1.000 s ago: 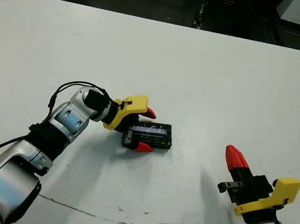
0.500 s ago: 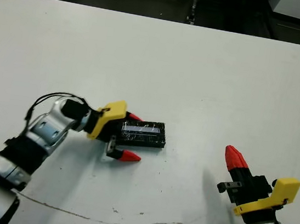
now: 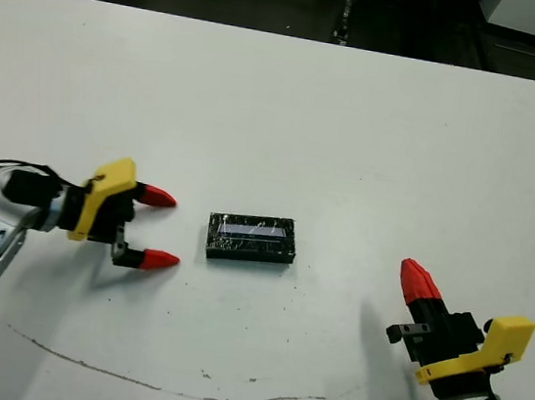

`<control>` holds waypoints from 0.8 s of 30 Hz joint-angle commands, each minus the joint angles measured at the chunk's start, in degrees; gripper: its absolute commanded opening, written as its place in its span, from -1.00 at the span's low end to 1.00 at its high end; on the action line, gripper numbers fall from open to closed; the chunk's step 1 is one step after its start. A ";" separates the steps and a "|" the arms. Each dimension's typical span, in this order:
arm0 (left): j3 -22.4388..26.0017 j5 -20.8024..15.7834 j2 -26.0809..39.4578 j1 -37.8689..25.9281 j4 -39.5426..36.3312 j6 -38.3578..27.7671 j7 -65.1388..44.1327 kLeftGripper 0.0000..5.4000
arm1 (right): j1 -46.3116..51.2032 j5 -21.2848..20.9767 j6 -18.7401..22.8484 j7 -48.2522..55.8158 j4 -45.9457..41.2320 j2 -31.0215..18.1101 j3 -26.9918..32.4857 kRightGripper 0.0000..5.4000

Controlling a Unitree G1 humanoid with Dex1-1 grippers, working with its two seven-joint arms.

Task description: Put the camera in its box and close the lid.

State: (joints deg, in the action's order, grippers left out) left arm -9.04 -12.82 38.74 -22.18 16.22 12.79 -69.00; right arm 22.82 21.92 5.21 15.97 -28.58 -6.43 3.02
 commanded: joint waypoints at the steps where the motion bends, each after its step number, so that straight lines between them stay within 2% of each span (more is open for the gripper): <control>1: 0.30 3.85 2.18 1.24 1.62 2.15 4.12 1.00 | -0.40 0.26 0.44 0.10 0.34 -0.40 0.23 -1.00; 4: 2.37 3.48 1.66 1.79 0.80 2.34 7.71 1.00 | -0.41 -0.09 0.64 -0.23 0.24 -0.43 0.26 -1.00; 6: 5.27 2.39 0.57 3.14 -3.09 3.24 12.14 1.00 | -0.40 0.05 1.02 -0.31 -0.03 -0.49 0.25 -1.00; 10: 13.26 -4.47 -5.74 8.00 -20.27 10.07 23.87 1.00 | -0.81 0.62 0.20 0.89 0.98 -0.65 0.32 -1.00; 13: 15.66 -8.91 -13.61 11.66 -31.96 11.35 33.09 0.89 | -0.97 0.92 0.31 1.18 1.29 -0.49 0.30 -1.00; 17: 12.32 -12.27 -21.52 15.10 -41.37 10.85 39.38 0.67 | -0.62 0.04 0.29 0.62 0.95 -0.32 0.10 -1.00; 21: 5.98 -11.08 -26.24 16.56 -46.16 11.43 43.53 0.45 | -0.58 0.44 -0.20 1.02 1.42 0.03 0.14 -1.00; 24: 1.41 -10.21 -28.46 16.18 -46.38 13.75 46.21 0.27 | -0.39 0.27 0.14 0.92 1.26 -0.06 0.02 -1.00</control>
State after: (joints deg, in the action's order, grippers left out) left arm -6.00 -23.85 10.82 -6.49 -30.41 24.89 -23.99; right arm 21.86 22.12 5.21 17.03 -27.66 -6.35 2.90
